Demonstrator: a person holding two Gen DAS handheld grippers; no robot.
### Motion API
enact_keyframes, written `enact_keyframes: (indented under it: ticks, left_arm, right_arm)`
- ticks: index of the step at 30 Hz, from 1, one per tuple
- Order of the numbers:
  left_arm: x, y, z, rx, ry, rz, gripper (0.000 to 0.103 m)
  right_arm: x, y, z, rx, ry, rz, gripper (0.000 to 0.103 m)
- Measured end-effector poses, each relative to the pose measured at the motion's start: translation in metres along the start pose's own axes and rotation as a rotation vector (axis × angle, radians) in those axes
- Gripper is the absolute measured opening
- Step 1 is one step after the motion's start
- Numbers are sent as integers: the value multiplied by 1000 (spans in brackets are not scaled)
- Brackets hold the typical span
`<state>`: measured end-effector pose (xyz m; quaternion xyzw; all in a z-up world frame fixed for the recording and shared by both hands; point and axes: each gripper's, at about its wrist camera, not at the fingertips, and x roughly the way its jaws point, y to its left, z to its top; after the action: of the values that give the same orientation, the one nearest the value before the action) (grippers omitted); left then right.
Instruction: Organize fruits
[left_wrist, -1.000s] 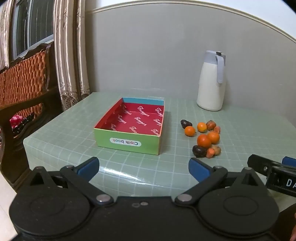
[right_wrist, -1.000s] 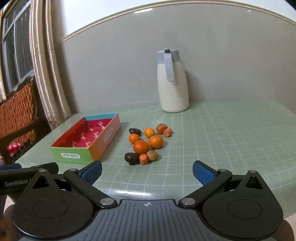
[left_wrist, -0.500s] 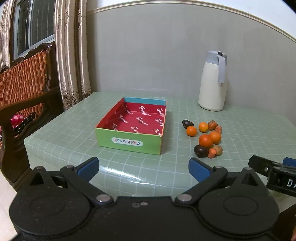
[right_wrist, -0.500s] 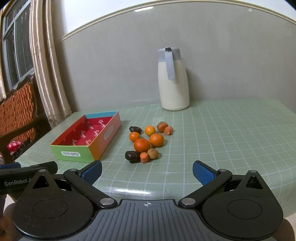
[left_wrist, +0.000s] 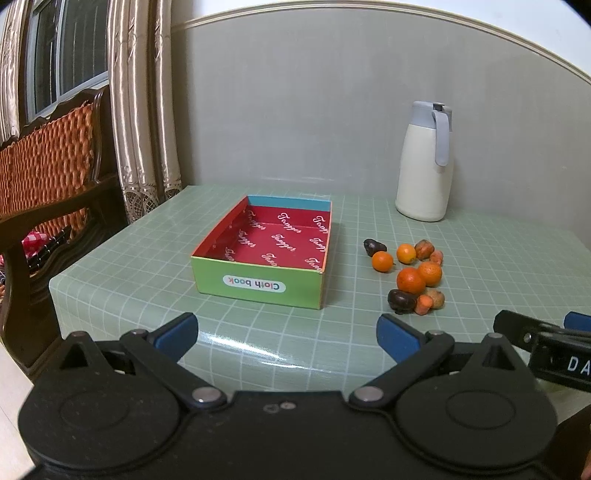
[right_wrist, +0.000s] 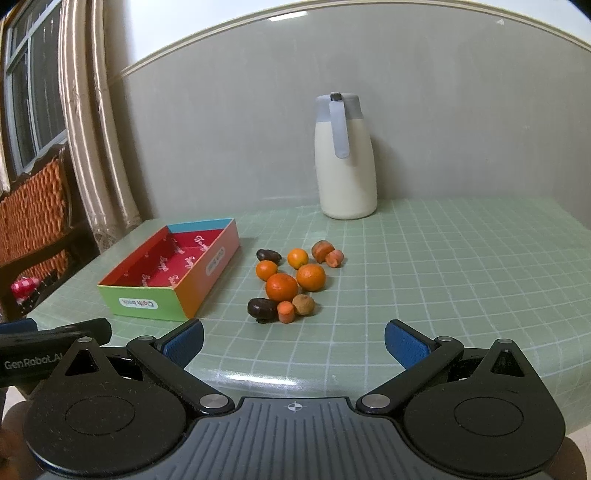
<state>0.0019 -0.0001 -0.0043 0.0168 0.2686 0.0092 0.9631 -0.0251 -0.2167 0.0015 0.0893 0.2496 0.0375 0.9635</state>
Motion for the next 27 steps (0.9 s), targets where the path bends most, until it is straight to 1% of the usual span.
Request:
enact_keyframes:
  ticks: [27]
  left_arm:
    - [1,2,1,-5,-5,6,97]
  right_arm:
    - [3,-1,0,-2,7,-2,103]
